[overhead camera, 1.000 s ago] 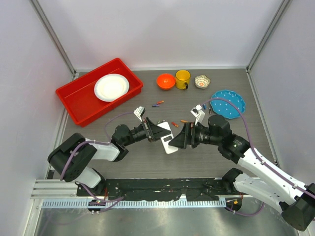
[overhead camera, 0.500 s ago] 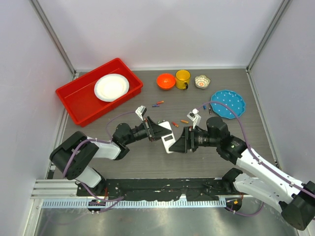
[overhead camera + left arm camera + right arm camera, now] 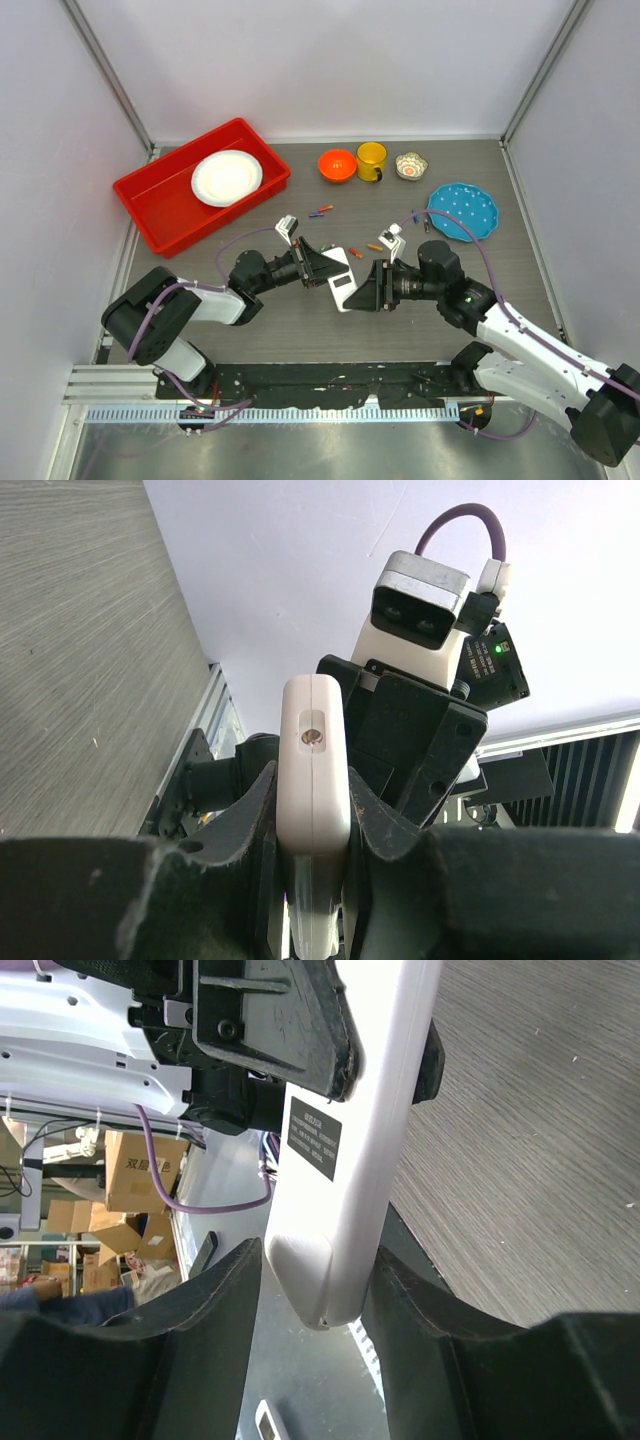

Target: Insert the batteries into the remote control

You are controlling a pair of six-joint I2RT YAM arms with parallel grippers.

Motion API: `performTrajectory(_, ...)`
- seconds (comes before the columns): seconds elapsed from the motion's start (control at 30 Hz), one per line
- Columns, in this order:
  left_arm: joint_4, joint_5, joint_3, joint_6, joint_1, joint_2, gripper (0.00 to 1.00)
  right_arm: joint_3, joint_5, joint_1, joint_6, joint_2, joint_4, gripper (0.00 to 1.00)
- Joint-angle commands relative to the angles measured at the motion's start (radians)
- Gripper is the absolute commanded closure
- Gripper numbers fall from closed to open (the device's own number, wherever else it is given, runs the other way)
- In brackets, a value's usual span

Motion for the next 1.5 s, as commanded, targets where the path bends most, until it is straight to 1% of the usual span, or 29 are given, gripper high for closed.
performTrajectory(0.0,0.242,0.008,0.012,0.002,0.005,-0.007,1.0,-0.005,-0.023,-0.003,0.026,0.0,0.076,0.49)
performTrajectory(0.13,0.243,0.008,0.012,0.003,0.005,-0.01,1.0,-0.009,-0.019,-0.003,0.03,0.008,0.084,0.54)
performTrajectory(0.17,0.243,0.008,0.012,0.003,0.005,-0.012,1.0,-0.009,-0.019,-0.003,0.033,0.011,0.085,0.57)
performTrajectory(0.37,0.243,0.006,0.008,0.006,0.005,-0.013,1.0,-0.018,-0.023,-0.003,0.036,0.016,0.087,0.69)
performTrajectory(0.5,0.245,0.006,0.008,0.009,0.005,-0.018,1.0,-0.018,-0.014,-0.003,0.039,0.017,0.087,0.72)
performTrajectory(0.6,0.243,0.009,0.008,0.014,0.005,-0.021,1.0,-0.02,0.01,-0.003,0.042,0.017,0.085,0.78)
performTrajectory(0.63,0.242,0.013,0.008,0.016,0.007,-0.019,1.0,-0.02,0.021,-0.003,0.042,0.016,0.082,0.83)
performTrajectory(0.7,0.239,0.022,0.006,0.02,0.002,-0.024,1.0,-0.018,0.058,-0.003,0.049,0.016,0.085,0.87)
performTrajectory(0.77,0.236,0.028,0.005,0.029,-0.005,-0.027,1.0,-0.015,0.089,-0.003,0.065,0.016,0.088,0.94)
performTrajectory(0.8,0.228,0.032,0.002,0.034,-0.009,-0.03,1.0,-0.015,0.104,-0.003,0.075,0.017,0.122,0.98)
performTrajectory(0.83,0.22,0.036,0.002,0.04,-0.016,-0.033,1.0,-0.014,0.139,-0.003,0.09,0.02,0.127,0.99)
performTrajectory(1.13,0.081,0.068,-0.005,0.14,-0.039,-0.1,1.0,0.001,0.273,-0.003,0.174,0.063,0.231,0.99)
performTrajectory(1.3,0.027,0.089,0.003,0.169,-0.041,-0.122,1.0,-0.015,0.354,-0.003,0.228,0.048,0.294,0.99)
performTrajectory(1.37,0.021,0.091,0.002,0.175,-0.039,-0.131,1.0,-0.022,0.345,-0.003,0.231,0.048,0.315,0.99)
performTrajectory(1.43,0.018,0.092,0.0,0.18,-0.038,-0.136,1.0,-0.025,0.285,-0.003,0.233,0.06,0.355,0.99)
performTrajectory(1.47,0.016,0.092,-0.002,0.183,-0.036,-0.143,1.0,-0.02,0.259,-0.003,0.23,0.066,0.363,0.97)
